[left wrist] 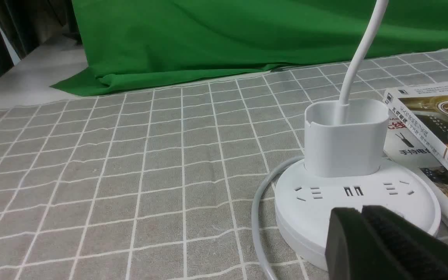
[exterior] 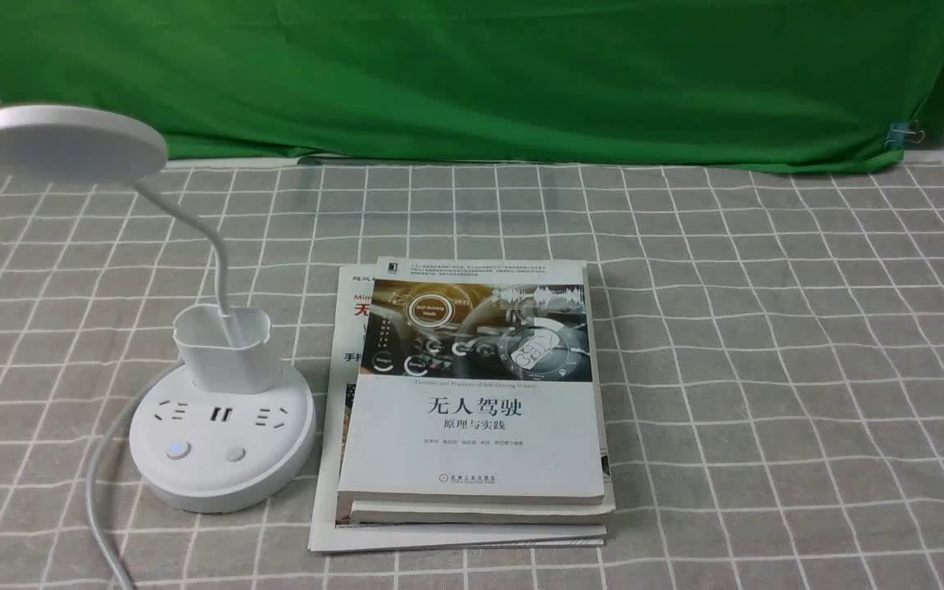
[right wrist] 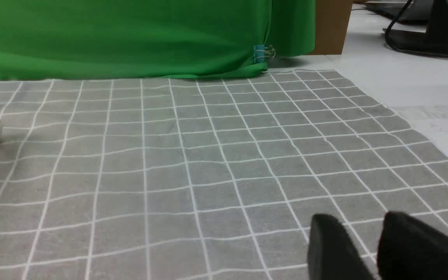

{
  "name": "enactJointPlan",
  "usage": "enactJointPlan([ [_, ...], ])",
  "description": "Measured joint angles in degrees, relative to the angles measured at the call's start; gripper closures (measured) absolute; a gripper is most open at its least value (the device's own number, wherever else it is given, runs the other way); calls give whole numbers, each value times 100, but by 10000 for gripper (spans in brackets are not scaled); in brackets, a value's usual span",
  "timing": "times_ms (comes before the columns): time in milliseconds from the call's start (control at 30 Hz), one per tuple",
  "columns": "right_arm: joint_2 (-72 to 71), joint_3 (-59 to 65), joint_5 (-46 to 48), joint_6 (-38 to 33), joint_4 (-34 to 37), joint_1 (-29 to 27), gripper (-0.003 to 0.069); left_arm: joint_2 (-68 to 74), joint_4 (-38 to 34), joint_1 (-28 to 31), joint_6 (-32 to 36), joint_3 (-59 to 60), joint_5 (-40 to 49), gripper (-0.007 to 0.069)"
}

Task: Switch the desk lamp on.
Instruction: Use the left arm to press the button switch on the lamp holder

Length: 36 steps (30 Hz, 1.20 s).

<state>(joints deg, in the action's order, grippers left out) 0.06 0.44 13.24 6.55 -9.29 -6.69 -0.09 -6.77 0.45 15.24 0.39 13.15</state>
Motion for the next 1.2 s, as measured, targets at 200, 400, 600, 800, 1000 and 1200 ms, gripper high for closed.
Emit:
enactJointPlan([
  [200, 0, 0, 0, 0, 0, 0, 415, 0, 0, 0, 7, 0, 0, 606],
  [400, 0, 0, 0, 0, 0, 0, 415, 0, 0, 0, 7, 0, 0, 606],
  [600, 0, 0, 0, -6, 0, 0, 415, 0, 0, 0, 7, 0, 0, 606],
  [800, 0, 0, 0, -1, 0, 0, 415, 0, 0, 0, 7, 0, 0, 606],
  [1000, 0, 0, 0, -1, 0, 0, 415, 0, 0, 0, -14, 0, -53, 606],
  [1200, 0, 0, 0, -1, 0, 0, 415, 0, -12, 0, -176, 0, -176, 606],
])
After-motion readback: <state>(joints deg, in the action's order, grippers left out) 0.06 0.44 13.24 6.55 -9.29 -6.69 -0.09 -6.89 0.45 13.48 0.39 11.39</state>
